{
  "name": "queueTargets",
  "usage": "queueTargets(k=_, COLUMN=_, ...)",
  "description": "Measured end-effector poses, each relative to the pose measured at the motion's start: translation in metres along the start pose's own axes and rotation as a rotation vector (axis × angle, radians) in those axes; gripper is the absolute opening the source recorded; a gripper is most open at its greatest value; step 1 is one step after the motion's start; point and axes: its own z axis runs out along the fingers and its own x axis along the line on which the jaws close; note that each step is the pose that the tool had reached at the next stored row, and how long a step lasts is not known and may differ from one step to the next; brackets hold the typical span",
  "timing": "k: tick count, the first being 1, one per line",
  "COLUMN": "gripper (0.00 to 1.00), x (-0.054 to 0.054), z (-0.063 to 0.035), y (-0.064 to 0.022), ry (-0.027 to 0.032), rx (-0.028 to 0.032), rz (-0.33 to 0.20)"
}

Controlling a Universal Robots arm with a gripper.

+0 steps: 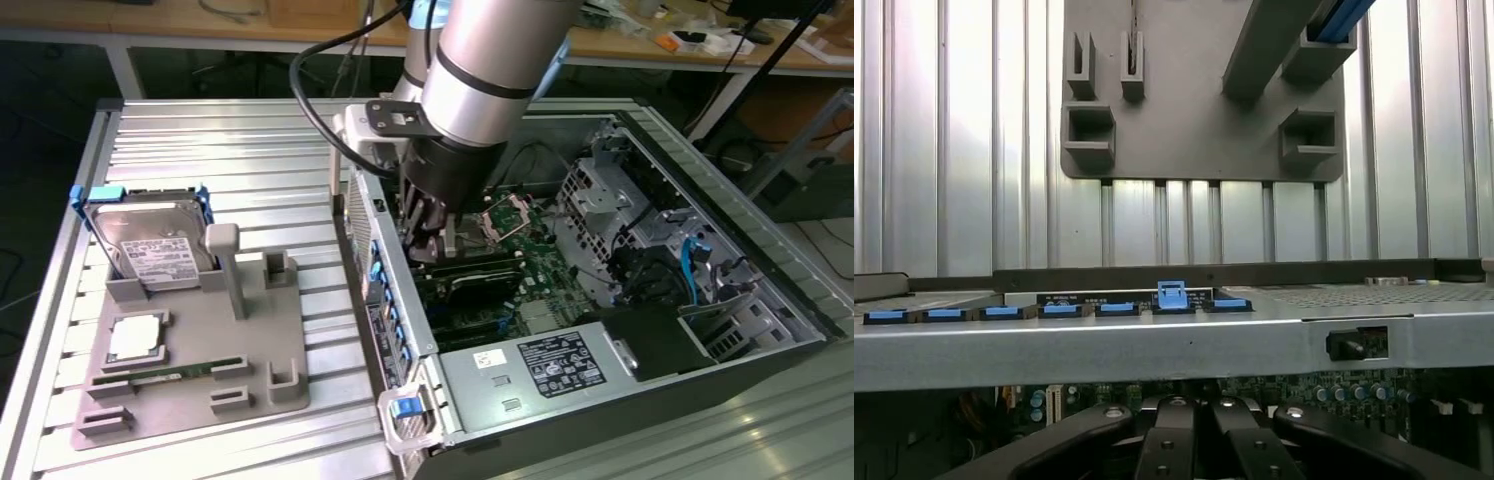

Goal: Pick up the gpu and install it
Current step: 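Press down on the gpu until it lock into place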

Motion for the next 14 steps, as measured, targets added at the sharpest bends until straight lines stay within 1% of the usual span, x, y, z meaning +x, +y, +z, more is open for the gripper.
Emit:
queueTargets(k=1, gripper=0.11, x=0.0, z=0.0006, y=-0.0001, ry=0.0001, rx=0.0021, rz=0.0)
queueTargets(k=2, gripper=0.11, x=0.0, z=0.0012, y=-0.0002, ry=-0.0002, rx=0.0055, rz=0.0)
queueTargets(k=3, gripper=0.11, x=0.0, z=0.0018, y=-0.0002, ry=-0.0016, rx=0.0072, rz=0.0)
queueTargets(k=5, gripper=0.11, x=0.0, z=0.0018, y=-0.0005, ry=-0.0012, rx=0.0072, rz=0.0)
queueTargets(k=7, gripper=0.11, x=0.0, z=0.0011, y=-0.0028, ry=-0.0006, rx=0.0069, rz=0.0)
queueTargets(k=9, gripper=0.11, x=0.0, z=0.0005, y=-0.0069, ry=-0.0007, rx=0.0069, rz=0.0)
queueTargets(k=12, gripper=0.11, x=0.0, z=-0.0005, y=-0.0153, ry=-0.0006, rx=0.0069, rz=0.0)
queueTargets(k=14, gripper=0.11, x=0.0, z=-0.0016, y=-0.0246, ry=-0.0006, rx=0.0068, rz=0.0)
